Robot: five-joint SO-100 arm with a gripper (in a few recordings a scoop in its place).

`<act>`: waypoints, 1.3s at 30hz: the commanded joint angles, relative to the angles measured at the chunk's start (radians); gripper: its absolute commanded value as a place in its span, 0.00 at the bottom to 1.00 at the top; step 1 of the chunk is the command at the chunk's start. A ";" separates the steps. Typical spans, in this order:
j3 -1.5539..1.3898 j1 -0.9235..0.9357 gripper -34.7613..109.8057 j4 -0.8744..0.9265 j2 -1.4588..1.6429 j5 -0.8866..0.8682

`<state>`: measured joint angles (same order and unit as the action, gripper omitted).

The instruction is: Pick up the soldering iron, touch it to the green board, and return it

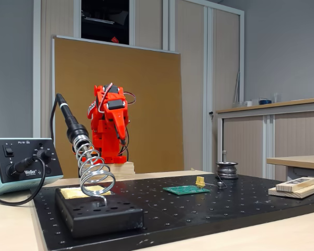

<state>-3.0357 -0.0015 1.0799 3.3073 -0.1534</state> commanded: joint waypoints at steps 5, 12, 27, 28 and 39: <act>-0.058 0.005 0.24 0.037 0.018 0.092; -0.063 0.000 0.24 0.160 0.018 0.123; -0.064 -0.003 0.24 0.160 0.018 0.138; -0.064 -0.003 0.24 0.160 0.018 0.138; -0.064 -0.003 0.24 0.160 0.018 0.138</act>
<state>-3.0894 -0.0061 1.2349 3.3180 -0.0046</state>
